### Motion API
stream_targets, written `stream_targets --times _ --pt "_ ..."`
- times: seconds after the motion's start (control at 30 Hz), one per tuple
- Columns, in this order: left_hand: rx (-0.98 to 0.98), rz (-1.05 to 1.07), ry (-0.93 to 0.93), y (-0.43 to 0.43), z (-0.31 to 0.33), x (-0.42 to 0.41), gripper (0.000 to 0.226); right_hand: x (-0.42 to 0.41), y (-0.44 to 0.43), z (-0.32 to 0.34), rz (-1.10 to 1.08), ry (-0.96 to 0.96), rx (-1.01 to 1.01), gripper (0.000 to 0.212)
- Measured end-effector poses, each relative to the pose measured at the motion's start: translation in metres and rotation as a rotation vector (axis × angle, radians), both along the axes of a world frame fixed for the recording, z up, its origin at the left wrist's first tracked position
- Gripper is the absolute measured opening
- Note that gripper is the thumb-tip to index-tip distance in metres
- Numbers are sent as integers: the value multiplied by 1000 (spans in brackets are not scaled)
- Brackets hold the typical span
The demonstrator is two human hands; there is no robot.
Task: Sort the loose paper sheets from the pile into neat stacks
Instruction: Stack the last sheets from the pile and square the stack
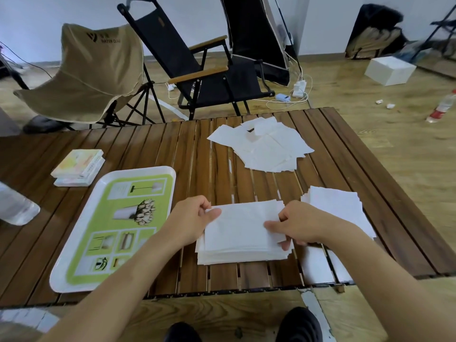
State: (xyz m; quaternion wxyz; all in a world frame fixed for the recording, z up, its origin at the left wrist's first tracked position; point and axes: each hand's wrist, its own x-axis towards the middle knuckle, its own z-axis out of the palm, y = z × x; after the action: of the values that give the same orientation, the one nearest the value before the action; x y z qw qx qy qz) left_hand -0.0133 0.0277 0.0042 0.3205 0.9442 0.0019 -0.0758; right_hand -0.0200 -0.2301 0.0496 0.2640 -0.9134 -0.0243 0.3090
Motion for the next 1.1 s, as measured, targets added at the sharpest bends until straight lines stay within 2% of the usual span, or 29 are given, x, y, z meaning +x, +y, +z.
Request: stream_targets --times 0.13,0.33,0.5,0.63,0.83,1.0,1.1 --pt "66 -2 -46 4 -4 1 28 0 6 0 17 -35 -91 44" --pt "145 30 -40 11 1 0 28 -2 -5 15 69 38 -252 41" --pt "259 73 -205 9 16 17 24 5 -21 22 12 -41 -247 38" --pt "427 -146 -338 -18 13 64 18 11 -30 25 -41 -52 -228 35" --pt "552 -460 -331 -75 3 151 52 14 -39 33 -76 -90 -164 41" --pt "672 -481 -520 -91 -14 172 27 14 -45 35 -78 -104 -153 48" --pt "586 -390 -525 -94 -20 172 20 15 -45 36 -88 -111 -137 48"
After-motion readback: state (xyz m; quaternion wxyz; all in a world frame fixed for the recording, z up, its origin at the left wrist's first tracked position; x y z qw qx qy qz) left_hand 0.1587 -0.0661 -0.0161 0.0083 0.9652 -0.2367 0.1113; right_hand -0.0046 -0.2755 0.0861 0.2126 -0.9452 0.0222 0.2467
